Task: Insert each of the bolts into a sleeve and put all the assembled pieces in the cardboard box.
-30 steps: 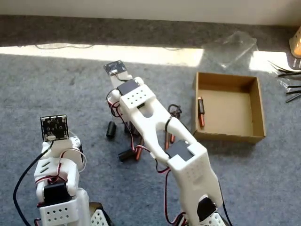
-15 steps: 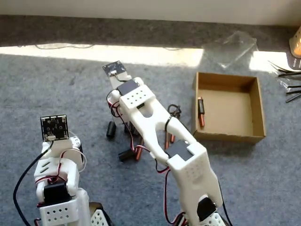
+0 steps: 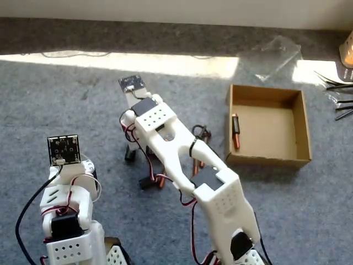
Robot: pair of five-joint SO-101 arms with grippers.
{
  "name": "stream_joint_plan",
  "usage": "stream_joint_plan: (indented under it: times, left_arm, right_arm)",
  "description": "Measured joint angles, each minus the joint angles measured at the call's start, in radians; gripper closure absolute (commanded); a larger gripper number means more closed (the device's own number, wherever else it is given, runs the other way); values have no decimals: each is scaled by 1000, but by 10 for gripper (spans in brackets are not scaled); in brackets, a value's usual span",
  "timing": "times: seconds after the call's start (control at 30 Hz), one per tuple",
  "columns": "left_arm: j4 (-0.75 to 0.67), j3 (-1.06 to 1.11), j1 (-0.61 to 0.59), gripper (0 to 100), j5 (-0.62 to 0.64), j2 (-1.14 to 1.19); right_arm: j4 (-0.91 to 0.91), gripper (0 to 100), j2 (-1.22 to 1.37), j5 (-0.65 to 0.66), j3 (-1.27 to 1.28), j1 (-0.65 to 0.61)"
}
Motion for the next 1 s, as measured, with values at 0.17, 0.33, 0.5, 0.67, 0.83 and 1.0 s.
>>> stream_joint_plan:
  times: [0.17, 0.33, 0.5, 0.67, 0.83, 1.0]
  left_arm:
    - [0, 0, 0, 995, 0, 0]
    - [0, 0, 0, 995, 0, 0]
    - [0, 0, 0, 995, 0, 0]
    - [0, 0, 0, 995, 0, 0]
    - [0, 0, 0, 995, 0, 0]
    - [0, 0, 0, 995, 0, 0]
  right_arm:
    - [0, 862, 51, 0, -5, -5]
    - [3, 975, 60, 0, -11, 0]
    - [5, 994, 60, 0, -6, 15]
    - [6, 994, 60, 0, -6, 37]
    - [8, 994, 35, 0, -2, 40]
    - [41, 994, -31, 2, 0, 43]
